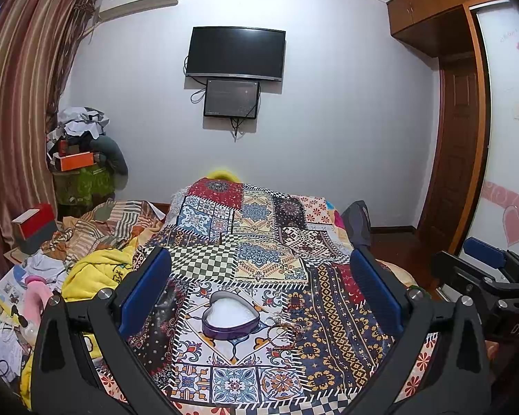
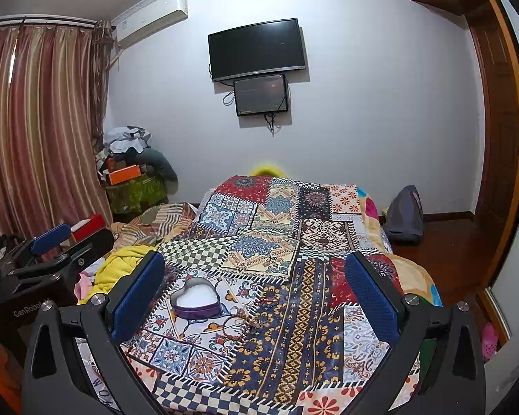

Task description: Organize jewelry

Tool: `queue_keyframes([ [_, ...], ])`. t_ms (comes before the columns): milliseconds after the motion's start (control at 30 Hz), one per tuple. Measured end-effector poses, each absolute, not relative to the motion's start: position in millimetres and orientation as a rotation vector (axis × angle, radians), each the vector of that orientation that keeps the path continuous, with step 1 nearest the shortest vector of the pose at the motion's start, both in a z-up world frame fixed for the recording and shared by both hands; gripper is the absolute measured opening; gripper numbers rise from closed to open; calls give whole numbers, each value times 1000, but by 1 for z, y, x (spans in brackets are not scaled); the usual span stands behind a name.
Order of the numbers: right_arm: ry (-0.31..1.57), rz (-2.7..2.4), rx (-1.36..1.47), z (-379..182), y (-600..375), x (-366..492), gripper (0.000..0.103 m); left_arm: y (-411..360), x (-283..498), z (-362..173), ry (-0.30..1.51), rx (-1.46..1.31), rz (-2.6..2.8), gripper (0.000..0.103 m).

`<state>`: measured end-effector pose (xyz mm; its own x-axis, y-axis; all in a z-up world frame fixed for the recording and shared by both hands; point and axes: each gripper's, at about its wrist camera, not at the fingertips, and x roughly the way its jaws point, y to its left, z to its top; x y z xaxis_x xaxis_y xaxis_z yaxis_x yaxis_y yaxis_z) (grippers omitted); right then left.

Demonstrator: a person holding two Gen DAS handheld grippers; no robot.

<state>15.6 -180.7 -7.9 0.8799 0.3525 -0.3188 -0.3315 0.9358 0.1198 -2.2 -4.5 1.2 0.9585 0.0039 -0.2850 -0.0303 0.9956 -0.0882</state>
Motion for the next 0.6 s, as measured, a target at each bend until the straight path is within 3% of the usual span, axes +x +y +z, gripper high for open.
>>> queue_keyframes([
  [600,353,356,54,-9,-180,17,103,-6,2,0,286,-87,13,103],
])
